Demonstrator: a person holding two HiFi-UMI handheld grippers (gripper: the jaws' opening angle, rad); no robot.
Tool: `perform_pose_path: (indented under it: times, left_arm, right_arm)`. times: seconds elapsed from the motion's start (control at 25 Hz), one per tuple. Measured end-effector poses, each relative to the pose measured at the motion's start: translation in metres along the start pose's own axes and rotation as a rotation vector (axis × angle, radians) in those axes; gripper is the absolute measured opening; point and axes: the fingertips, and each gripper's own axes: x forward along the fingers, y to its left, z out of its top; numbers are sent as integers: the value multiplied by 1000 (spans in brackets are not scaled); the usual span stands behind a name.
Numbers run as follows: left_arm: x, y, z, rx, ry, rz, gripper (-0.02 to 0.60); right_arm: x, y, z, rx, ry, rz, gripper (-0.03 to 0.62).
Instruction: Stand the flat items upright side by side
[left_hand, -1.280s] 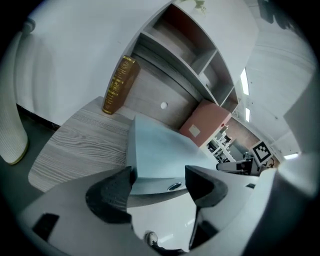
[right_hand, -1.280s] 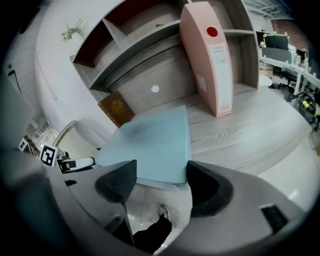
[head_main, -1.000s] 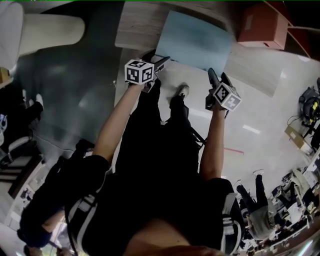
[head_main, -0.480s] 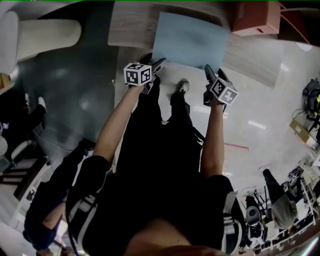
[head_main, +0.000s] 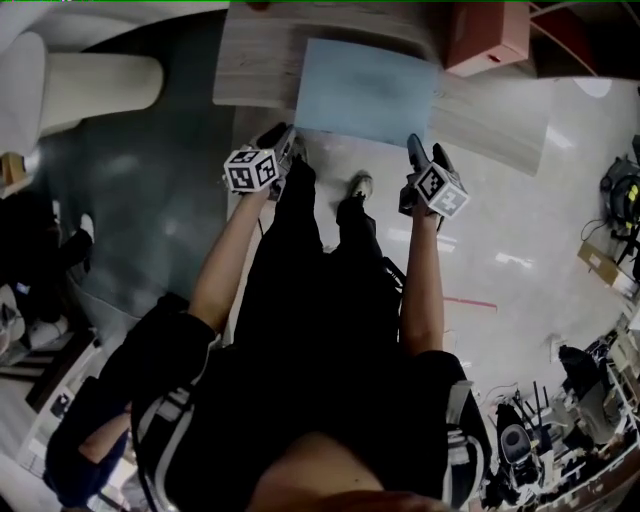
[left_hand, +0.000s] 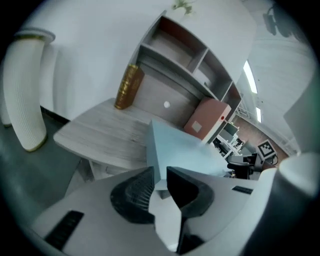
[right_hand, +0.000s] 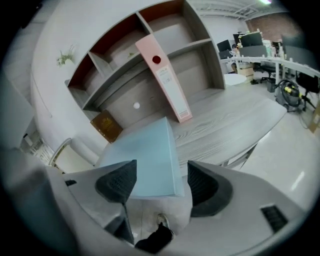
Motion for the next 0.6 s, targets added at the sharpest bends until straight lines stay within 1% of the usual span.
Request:
perform_pose_path:
  times: [0.04,0.08,0.16,0.24,0.32,0.48,0.6]
  left_arm:
    - [-14,-4,8,22,-49,4,75]
    - [-28,-13,17,43,-98,-3,55]
    - [-52,-41,35,103,-181,-21,35]
    - [-72,-77,54,176,-251,-34,29]
    - [-92,-115,76,220,-331,-52,26]
    - [-132,-188,117,243,-488,-79,26]
    - [-160,-227,140,243,-561,-79,26]
  right_arm:
    - [-7,-2,6,15,-28,5,321]
    - [-14,-3,11,27,-51,11,319]
    - [-26,-5,20,40,-88,25,319]
    - [-35,-7,26,55,-120,43,319]
    - [-45,-4,32,63,-140,67,319]
    - [-61,19,30,83,-138,150,319]
    - [-70,37,15,104,-122,206,319]
